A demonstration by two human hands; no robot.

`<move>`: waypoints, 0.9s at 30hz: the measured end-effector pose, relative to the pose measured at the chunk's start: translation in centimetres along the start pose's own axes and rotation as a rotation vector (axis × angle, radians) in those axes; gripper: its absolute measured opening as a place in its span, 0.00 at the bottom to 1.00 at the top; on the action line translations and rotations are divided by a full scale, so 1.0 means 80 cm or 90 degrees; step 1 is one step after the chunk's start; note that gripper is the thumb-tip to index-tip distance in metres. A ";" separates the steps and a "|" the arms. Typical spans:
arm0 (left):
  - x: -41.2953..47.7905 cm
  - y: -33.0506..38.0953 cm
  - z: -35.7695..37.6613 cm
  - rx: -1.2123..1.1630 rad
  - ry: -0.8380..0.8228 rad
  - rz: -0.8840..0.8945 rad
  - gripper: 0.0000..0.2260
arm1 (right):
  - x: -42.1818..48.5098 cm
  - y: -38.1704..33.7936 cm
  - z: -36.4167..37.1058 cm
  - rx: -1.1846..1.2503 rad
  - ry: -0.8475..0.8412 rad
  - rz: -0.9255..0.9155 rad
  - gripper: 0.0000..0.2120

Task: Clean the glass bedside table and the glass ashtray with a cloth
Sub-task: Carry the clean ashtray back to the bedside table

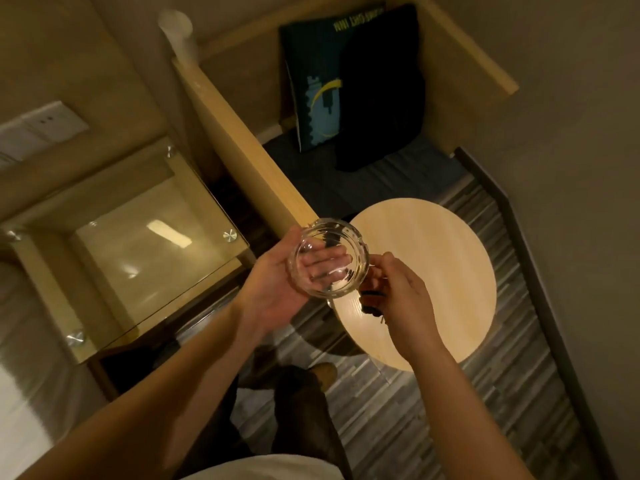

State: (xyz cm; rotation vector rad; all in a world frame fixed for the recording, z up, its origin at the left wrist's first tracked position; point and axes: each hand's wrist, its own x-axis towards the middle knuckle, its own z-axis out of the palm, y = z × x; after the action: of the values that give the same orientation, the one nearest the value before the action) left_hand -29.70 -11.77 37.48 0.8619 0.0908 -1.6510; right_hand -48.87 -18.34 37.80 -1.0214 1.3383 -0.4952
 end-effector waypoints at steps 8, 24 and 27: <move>-0.079 0.071 0.034 0.057 0.045 0.056 0.26 | -0.088 -0.112 0.073 0.027 -0.042 -0.110 0.11; -0.216 0.183 -0.038 0.066 0.191 0.368 0.15 | -0.053 -0.199 0.225 0.102 -0.390 -0.012 0.17; -0.234 0.197 -0.053 0.036 0.226 0.438 0.16 | -0.057 -0.211 0.264 0.100 -0.447 -0.007 0.17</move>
State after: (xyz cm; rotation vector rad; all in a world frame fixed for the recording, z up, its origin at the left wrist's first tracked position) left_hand -13.56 1.17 51.28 1.0747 -0.0106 -0.8553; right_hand -25.77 -16.49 52.39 -0.9482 0.6581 -0.2079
